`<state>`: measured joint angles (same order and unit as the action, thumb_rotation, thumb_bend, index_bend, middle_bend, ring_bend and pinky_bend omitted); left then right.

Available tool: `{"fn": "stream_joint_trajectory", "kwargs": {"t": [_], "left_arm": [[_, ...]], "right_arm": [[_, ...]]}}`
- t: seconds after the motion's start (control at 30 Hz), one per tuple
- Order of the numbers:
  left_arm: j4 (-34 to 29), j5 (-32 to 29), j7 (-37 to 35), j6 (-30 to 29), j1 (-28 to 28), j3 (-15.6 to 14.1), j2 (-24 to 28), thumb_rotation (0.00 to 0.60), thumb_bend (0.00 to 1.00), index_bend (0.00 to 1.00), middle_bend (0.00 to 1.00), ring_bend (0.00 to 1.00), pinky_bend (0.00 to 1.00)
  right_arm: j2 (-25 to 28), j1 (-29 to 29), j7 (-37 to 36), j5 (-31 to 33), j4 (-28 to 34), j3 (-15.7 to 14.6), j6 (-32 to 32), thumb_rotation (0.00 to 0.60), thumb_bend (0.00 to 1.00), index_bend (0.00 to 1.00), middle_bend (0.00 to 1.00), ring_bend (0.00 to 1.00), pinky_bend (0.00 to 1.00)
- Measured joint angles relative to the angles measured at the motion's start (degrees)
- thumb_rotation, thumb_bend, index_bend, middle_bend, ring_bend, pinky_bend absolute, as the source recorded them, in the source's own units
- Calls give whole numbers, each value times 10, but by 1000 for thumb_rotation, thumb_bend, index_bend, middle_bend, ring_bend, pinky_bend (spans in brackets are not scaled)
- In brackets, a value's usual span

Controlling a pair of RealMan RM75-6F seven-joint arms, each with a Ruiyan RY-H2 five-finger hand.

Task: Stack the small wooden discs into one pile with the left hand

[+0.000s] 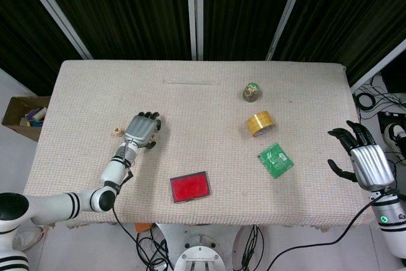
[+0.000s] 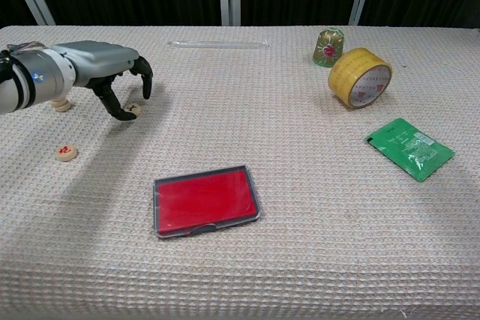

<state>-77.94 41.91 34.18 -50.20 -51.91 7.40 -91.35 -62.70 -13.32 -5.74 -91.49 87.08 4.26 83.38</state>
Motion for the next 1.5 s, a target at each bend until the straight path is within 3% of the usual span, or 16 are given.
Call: {"fn": "stream_joint_trajectory", "kwargs": {"t": [0.63,0.9,1.1,1.27,1.5], "left_arm": [[2,-25,2,8,-4,-5,2,600,344,463,136,145,203],[9,-20,-8,3,-1,-4,2,600,419,517,154,145,203],[-33,-4,-19,-22,9,5,42,600,418,515,154,145,203],[-83,-6,-23,-40,23,11,109,600,418,508,154,144,203],[-105,-30,-24,-47,50,-8,152,600,417,504,154,144,203]], "right_arm": [[1,3,0,-2,2,0,5,600,230,248,260,53,141],[2,3,0,-2,3,1,4,600,231,248,260,53,140],[5,3,0,-3,5,2,7,600,230,248,260,53,140],[1,1,-2,-4,2,2,4,600,230,248,260,53,140],[-5,-3,-7,-6,-4,2,0,600,230,248,260,52,139]]}}
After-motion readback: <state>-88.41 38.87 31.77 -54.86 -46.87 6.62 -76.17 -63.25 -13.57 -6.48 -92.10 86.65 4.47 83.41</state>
